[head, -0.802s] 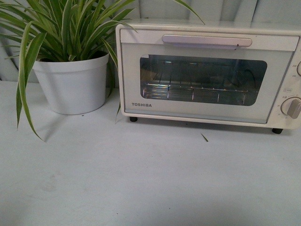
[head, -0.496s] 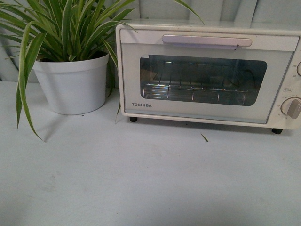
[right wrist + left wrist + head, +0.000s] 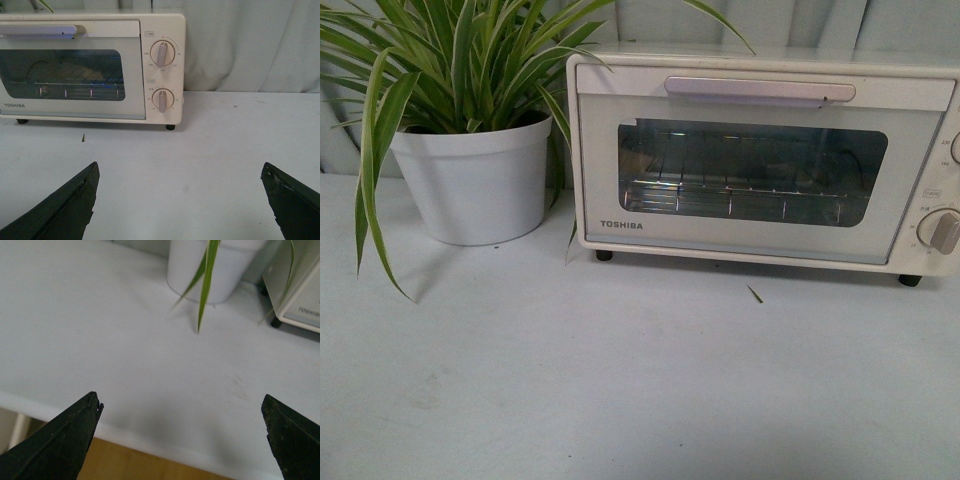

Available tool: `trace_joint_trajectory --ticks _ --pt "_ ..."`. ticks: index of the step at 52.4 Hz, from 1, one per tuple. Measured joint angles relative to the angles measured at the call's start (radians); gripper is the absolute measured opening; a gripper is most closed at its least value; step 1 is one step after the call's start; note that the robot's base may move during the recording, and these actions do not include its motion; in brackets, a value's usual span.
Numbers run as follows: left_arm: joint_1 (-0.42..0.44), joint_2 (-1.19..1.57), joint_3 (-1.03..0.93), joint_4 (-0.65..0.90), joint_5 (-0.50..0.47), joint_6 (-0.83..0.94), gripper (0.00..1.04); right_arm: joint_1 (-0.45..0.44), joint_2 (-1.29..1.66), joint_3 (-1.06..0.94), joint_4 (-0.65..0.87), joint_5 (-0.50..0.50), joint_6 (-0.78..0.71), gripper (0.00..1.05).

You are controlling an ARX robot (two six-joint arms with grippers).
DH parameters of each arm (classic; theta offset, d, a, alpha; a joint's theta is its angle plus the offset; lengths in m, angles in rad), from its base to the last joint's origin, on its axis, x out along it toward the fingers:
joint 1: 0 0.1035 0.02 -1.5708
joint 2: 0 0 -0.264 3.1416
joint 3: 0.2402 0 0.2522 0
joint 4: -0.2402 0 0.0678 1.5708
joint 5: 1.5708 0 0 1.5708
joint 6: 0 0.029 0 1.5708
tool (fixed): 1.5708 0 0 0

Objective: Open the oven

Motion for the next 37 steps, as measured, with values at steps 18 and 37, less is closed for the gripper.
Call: trace_joint_trajectory --ticks 18,37 --pt "-0.23 0.632 0.192 0.317 0.064 -0.529 0.98 0.0 0.0 0.0 0.0 0.0 0.0 0.95" --pt "-0.435 1.266 0.45 0.624 0.066 -0.817 0.98 0.0 0.0 0.0 0.0 0.0 0.0 0.95"
